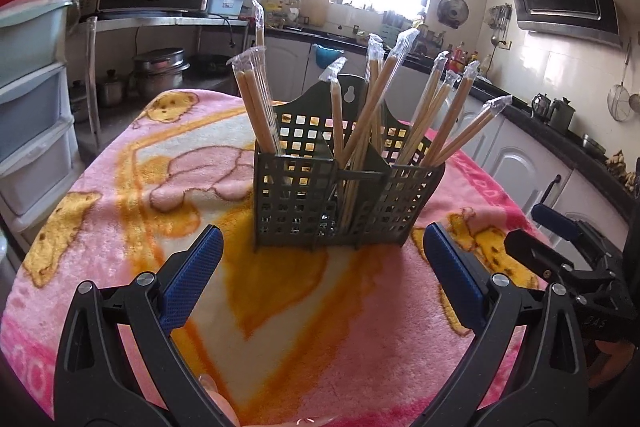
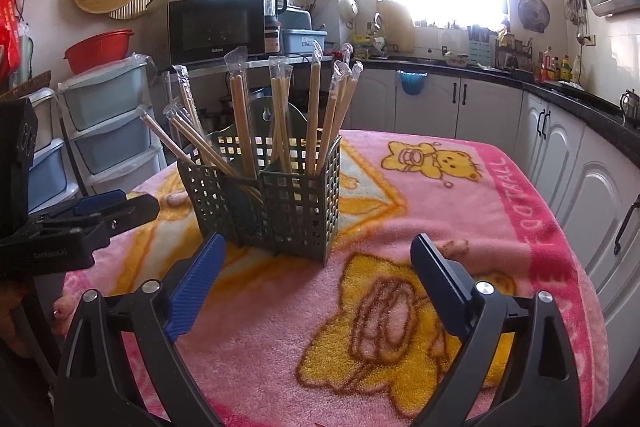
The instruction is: Organize utensils
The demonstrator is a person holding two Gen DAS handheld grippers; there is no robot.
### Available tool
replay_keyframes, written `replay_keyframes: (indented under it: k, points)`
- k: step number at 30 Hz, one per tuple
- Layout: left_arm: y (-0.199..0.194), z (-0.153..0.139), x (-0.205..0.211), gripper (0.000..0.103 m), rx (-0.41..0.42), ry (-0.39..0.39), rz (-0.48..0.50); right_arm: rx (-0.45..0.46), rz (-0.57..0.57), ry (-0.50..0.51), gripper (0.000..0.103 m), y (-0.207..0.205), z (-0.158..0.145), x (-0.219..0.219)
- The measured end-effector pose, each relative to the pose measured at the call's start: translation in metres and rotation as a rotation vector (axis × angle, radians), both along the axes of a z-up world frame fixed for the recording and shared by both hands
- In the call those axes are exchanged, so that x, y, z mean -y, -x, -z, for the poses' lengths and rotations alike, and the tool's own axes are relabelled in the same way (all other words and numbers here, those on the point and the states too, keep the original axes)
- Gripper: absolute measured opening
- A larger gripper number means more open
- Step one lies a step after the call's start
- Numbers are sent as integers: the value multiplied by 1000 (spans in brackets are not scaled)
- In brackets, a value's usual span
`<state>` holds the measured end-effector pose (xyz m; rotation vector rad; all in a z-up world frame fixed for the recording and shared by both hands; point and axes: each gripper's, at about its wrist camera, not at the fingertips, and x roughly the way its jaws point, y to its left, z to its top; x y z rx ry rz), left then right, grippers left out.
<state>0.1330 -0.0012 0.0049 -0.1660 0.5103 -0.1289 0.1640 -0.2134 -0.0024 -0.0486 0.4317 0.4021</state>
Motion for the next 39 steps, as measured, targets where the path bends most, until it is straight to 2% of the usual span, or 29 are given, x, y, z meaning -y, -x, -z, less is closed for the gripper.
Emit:
replay_keyframes:
  k: [6, 11, 19, 39]
  points:
    - [6, 6, 1, 92, 64, -5, -8, 61, 17, -41, 96, 8, 3, 4]
    - [10, 9, 2, 92, 125, -28, -26, 156, 47, -60, 96, 18, 0, 8]
    - [12, 11, 0, 92, 167, -40, -60, 239, 94, -87, 96, 29, 4, 14]
    - [15, 11, -1, 92, 184, -37, -53, 232, 107, -84, 96, 31, 12, 14]
